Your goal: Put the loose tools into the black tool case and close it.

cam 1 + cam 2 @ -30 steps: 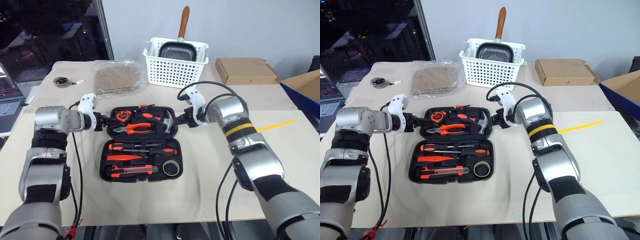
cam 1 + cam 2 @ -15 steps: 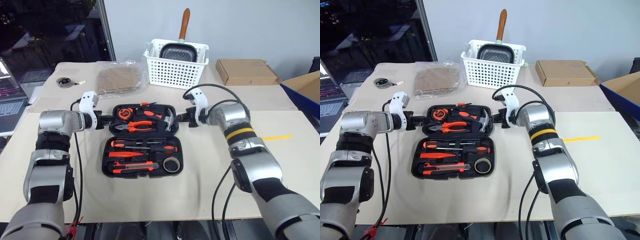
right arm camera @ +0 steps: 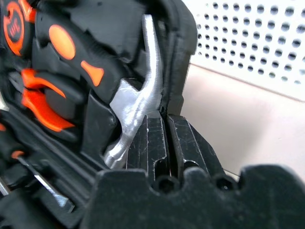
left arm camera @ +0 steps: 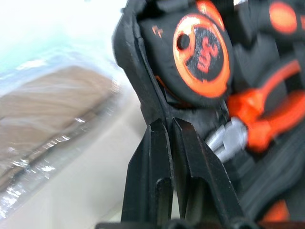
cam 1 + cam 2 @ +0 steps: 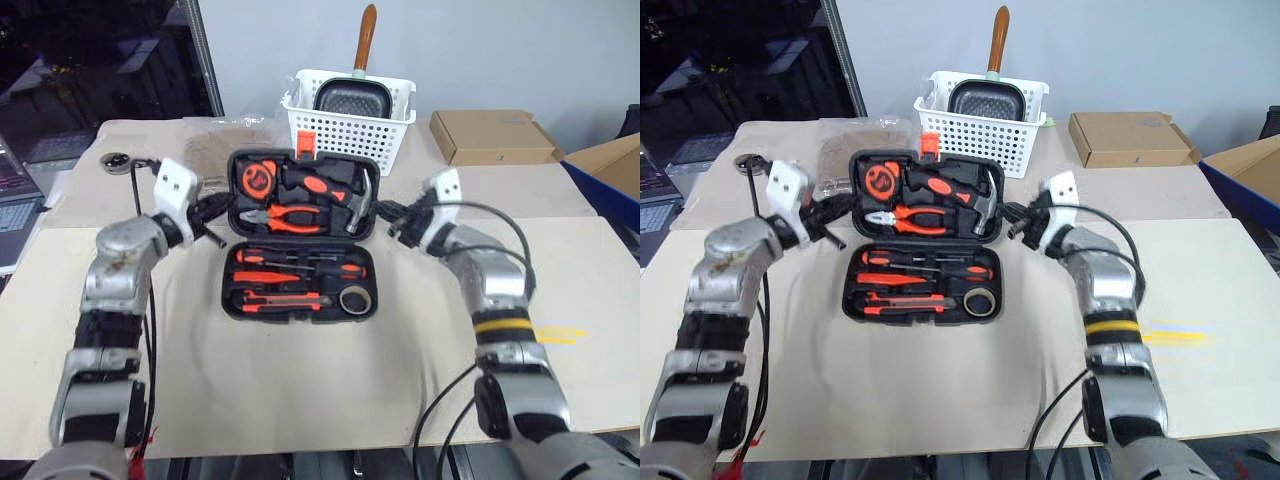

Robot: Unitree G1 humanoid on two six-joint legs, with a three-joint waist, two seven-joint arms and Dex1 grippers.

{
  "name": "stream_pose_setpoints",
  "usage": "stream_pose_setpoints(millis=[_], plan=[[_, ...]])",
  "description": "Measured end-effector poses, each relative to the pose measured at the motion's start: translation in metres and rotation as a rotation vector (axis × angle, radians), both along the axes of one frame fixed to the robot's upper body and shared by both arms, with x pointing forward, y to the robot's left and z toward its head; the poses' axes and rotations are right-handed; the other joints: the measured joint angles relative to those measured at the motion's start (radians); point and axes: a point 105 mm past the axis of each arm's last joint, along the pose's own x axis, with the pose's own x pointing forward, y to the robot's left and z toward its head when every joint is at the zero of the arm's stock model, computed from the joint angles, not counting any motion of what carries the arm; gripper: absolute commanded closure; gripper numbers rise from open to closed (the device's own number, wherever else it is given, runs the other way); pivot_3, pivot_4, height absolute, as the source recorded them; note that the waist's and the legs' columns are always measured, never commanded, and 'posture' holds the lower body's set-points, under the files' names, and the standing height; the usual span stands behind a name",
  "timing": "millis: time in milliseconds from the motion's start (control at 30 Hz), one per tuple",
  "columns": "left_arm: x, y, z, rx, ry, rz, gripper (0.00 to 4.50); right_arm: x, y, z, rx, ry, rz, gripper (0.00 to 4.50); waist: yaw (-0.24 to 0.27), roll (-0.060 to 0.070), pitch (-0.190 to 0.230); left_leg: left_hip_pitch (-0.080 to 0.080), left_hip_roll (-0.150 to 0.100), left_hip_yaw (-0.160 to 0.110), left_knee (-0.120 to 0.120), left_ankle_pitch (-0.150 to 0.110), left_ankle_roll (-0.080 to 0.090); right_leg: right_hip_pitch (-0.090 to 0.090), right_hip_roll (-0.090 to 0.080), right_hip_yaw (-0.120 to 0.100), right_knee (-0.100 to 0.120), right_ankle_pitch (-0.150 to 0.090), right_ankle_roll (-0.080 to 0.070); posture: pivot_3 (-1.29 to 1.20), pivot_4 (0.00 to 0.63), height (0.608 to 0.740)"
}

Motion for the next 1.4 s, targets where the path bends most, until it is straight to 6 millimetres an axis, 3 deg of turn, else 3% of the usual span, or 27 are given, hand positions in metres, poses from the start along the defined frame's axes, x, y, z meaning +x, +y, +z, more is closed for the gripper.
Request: stream_pose_setpoints(millis=[133,167,367,500,600,667,733,900,1033,1167,1267,1400], plan=[[-0.018,0.002,-0.008,0.087,-0.059,-0.048,4.43,-0.033,-0.004,-0.010,-0.094,-0.103,0.019,4.50,0.005,0.001,-0.001,0.006,0.000,0.002,0.000,-0.002,0.004,0.007,0.000,0.004,-0.001,0.000,0.000,0.00,0.150,0.740],[-0.022,0.004,-0.010,0.100,-0.061,-0.052,4.43,-0.042,-0.004,-0.013,-0.118,-0.117,0.031,4.50,0.003,0.001,0.000,0.011,0.000,0.002,0.000,-0.007,0.012,0.013,0.000,0.004,-0.001,0.000,0.000,0.00,0.150,0.740],[-0.054,0.012,-0.027,0.132,0.007,-0.098,2.40,-0.073,-0.006,-0.025,-0.270,-0.173,0.123,4.50,-0.005,0.002,0.000,0.033,0.001,0.004,0.001,-0.007,0.013,0.030,0.001,0.006,-0.003,-0.001,0.000,0.00,0.150,0.740],[-0.090,0.024,-0.043,0.103,0.159,-0.146,1.00,-0.098,-0.016,-0.028,-0.458,-0.260,0.224,4.50,0.001,0.002,0.000,0.034,0.002,0.003,0.000,-0.007,0.013,0.032,0.001,0.005,-0.003,-0.002,-0.001,0.00,0.150,0.740],[-0.098,0.045,-0.036,0.057,0.210,-0.089,0.02,-0.116,-0.025,-0.033,-0.584,-0.314,0.290,4.50,0.017,0.001,0.001,0.034,0.001,0.002,0.000,-0.007,0.013,0.033,0.000,0.003,-0.004,-0.003,0.000,0.00,0.150,0.740],[-0.100,0.049,-0.022,0.010,0.209,-0.081,0.02,-0.125,-0.028,-0.037,-0.621,-0.305,0.324,4.50,0.028,0.001,0.000,0.034,0.001,0.002,0.000,-0.007,0.013,0.034,0.000,0.003,-0.004,-0.003,0.000,0.00,0.150,0.740],[-0.103,0.049,-0.010,-0.022,0.216,-0.097,0.00,-0.130,-0.032,-0.036,-0.633,-0.278,0.353,3.79,0.032,0.001,0.000,0.035,0.001,0.002,0.001,-0.007,0.014,0.035,-0.001,0.003,-0.006,-0.003,0.000,0.00,0.150,0.740],[-0.124,0.043,0.009,-0.079,0.286,-0.184,0.00,-0.149,-0.067,-0.058,-0.682,0.032,0.450,2.22,0.037,0.001,0.000,0.033,0.001,0.002,0.000,-0.009,0.016,0.035,0.000,0.003,-0.011,-0.003,0.000,0.00,0.150,0.740],[-0.148,0.026,0.014,-0.081,0.378,-0.314,0.00,-0.173,-0.074,-0.062,-0.656,0.221,0.555,0.89,0.030,0.000,0.001,0.033,0.002,0.002,0.000,-0.010,0.016,0.035,0.000,0.003,-0.012,-0.003,0.000,0.00,0.150,0.740],[-0.165,0.014,0.025,-0.077,0.414,-0.407,0.00,-0.184,-0.056,-0.048,-0.572,0.233,0.633,0.89,0.029,0.000,0.001,0.034,0.003,0.001,0.000,-0.009,0.015,0.035,0.001,0.003,-0.011,-0.005,0.002,0.00,0.150,0.740],[-0.174,0.008,0.025,-0.070,0.438,-0.455,0.00,-0.194,-0.034,-0.042,-0.547,0.224,0.727,1.71,0.031,0.000,0.001,0.034,0.003,0.001,0.000,-0.008,0.014,0.035,0.001,0.003,-0.011,-0.007,0.006,0.00,0.150,0.740],[-0.189,0.001,0.022,-0.038,0.468,-0.525,0.00,-0.203,-0.007,-0.051,-0.517,0.233,0.830,2.99,0.032,0.000,0.001,0.034,0.002,0.002,0.000,-0.008,0.014,0.035,0.001,0.003,-0.012,-0.006,0.004,0.00,0.150,0.740]])
